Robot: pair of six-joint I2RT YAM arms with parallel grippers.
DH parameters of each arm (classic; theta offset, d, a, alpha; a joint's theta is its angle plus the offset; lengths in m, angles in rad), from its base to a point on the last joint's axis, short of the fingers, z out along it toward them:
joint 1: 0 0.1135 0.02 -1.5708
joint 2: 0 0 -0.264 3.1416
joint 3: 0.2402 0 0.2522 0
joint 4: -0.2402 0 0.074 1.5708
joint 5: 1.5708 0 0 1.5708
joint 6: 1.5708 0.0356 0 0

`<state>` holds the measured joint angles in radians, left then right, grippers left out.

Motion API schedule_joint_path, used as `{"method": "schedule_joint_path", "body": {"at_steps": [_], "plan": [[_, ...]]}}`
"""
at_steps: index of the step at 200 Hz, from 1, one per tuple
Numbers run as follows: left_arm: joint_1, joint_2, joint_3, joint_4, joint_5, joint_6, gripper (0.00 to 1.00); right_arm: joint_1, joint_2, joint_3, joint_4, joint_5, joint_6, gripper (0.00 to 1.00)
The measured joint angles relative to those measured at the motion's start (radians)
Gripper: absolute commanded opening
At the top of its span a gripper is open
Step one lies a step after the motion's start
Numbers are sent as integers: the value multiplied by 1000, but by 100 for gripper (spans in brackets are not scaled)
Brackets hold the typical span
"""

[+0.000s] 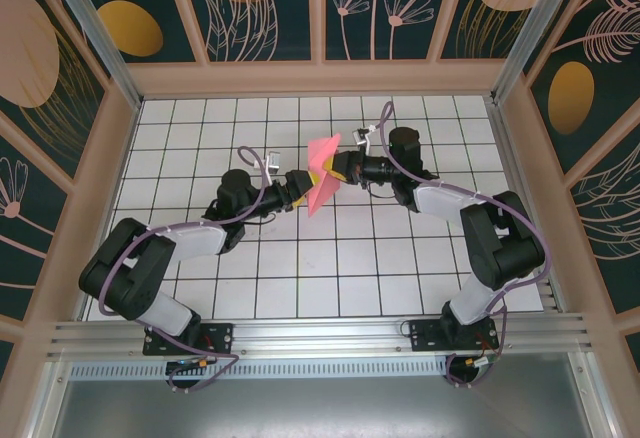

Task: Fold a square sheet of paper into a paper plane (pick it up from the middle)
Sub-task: Turn over the paper at the center of the table.

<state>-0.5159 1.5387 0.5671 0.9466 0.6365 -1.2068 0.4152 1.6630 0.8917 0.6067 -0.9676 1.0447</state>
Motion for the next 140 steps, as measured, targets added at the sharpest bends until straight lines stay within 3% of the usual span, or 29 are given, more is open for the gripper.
{"method": "schedule_joint_path", "body": {"at_steps": [35,102,117,140], "plan": [[0,-1,0,97,21,-57,63,0,0,25,11,-3,21,10],[0,-19,11,64,10,-34,23,4,0,50,10,-15,35,13],[0,-19,17,51,4,-27,16,4,0,64,-13,-19,26,19],[0,-24,42,-35,-19,25,13,3,-2,91,-115,2,-47,38]]}}
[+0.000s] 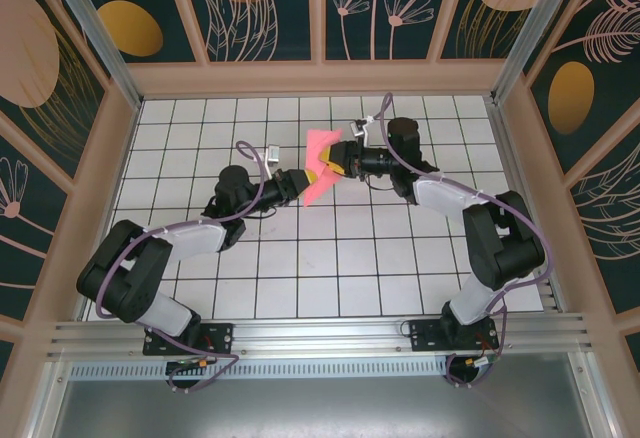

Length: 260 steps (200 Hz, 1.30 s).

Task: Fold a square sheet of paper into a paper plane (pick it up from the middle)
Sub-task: Turn over the paper at the center of the table.

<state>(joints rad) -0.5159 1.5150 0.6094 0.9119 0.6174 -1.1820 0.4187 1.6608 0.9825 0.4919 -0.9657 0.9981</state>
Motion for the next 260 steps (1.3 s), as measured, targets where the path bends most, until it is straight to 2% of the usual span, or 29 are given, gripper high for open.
{"method": "schedule_joint_path", "body": {"at_steps": [25,43,76,93,116,140,173,189,211,260], "plan": [[0,-31,42,-169,-51,110,12,-11,-29,19,-172,90,-113,54],[0,-69,75,-325,-120,203,13,-30,-64,21,-278,177,-191,62],[0,-106,210,-708,-315,383,13,-60,-151,1,-399,346,-288,71],[-7,-106,289,-898,-452,459,13,-63,-190,-13,-436,428,-322,76],[-41,-89,386,-1117,-661,517,13,-63,-221,-40,-458,504,-353,78],[-108,-2,502,-1300,-881,547,14,-63,-233,-70,-474,559,-365,79],[-164,166,603,-1446,-1069,549,15,-65,-233,-101,-494,611,-367,79],[-180,245,639,-1483,-1105,542,15,-68,-233,-111,-500,629,-367,79],[-199,341,680,-1489,-1085,530,19,-78,-233,-120,-505,651,-364,80],[-211,393,682,-1359,-892,496,51,-86,-239,-141,-520,675,-360,79]]}}
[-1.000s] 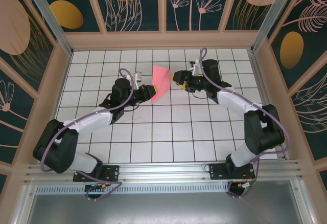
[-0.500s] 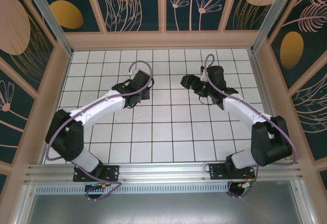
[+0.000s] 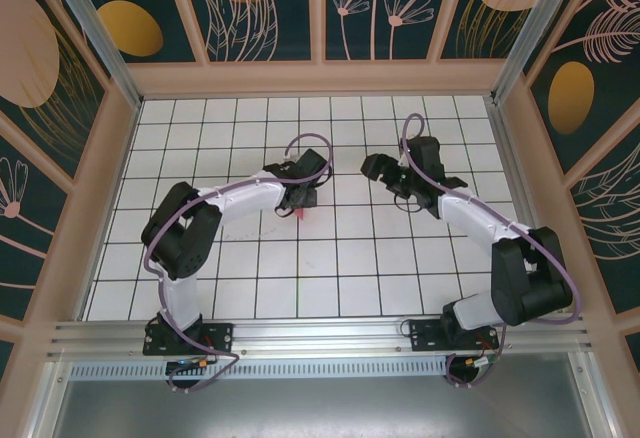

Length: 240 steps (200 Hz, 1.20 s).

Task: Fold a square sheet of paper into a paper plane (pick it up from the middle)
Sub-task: Turn over the paper at the center of the table, then move the paper to the center of the table.

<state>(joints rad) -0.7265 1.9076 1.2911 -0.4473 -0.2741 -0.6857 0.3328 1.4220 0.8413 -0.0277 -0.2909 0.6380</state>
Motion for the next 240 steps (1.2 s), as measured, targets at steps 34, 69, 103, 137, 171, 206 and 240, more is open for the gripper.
{"method": "schedule_joint_path", "body": {"at_steps": [34,69,103,137,171,206,240], "plan": [[26,-40,-29,115,116,-11,66,37,1,0,-20,58,3,74],[139,-190,-154,218,202,-27,80,187,62,29,-26,124,43,62],[243,-349,-287,271,199,-44,93,363,213,147,-27,182,90,50],[295,-454,-417,290,171,-61,98,474,380,313,-34,225,122,44],[330,-496,-478,291,157,-80,99,494,529,438,-42,238,128,40],[336,-520,-496,293,151,-90,98,493,629,503,-90,242,118,39],[341,-533,-497,301,148,-93,99,492,660,522,-129,238,49,39]]}}
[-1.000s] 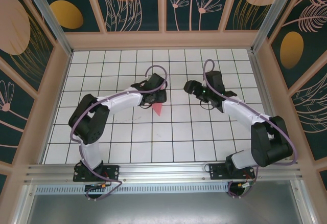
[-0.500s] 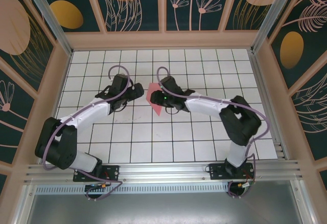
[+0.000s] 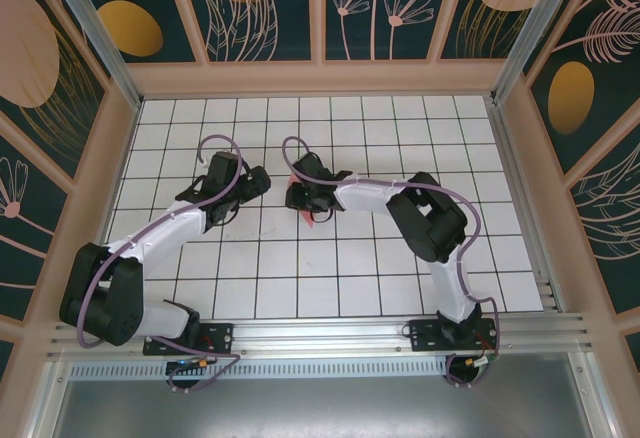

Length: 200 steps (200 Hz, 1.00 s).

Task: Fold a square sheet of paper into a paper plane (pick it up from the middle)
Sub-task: Move the paper to the center of the table.

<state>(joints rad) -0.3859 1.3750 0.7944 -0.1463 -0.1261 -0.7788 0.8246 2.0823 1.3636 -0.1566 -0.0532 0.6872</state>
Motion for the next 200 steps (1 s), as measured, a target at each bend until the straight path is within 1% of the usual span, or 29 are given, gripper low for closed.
{"method": "schedule_joint_path", "body": {"at_steps": [25,44,68,80,98,119,145,169,200], "plan": [[0,-1,0,10,-2,-1,99,0,0,-4,-13,-15,-117,39],[0,-1,-2,16,-1,-1,98,-8,-23,-42,-10,-57,-253,39],[0,-1,-9,31,19,-1,99,-13,-82,-98,-72,-98,-422,39],[0,-1,-15,41,33,-1,99,-13,-115,-122,-115,-106,-475,40],[0,-1,-23,48,51,-1,99,-13,-161,-146,-161,-105,-500,41],[0,-2,-29,65,74,-1,98,-13,-229,-155,-154,-93,-439,42],[0,-14,-56,105,113,-6,99,-13,-305,-180,-87,-46,-243,40],[0,-19,-82,139,156,-18,99,-13,-310,-222,-33,-6,-73,38],[0,-19,-100,189,218,-39,99,-13,-285,-246,-17,27,67,38]]}}
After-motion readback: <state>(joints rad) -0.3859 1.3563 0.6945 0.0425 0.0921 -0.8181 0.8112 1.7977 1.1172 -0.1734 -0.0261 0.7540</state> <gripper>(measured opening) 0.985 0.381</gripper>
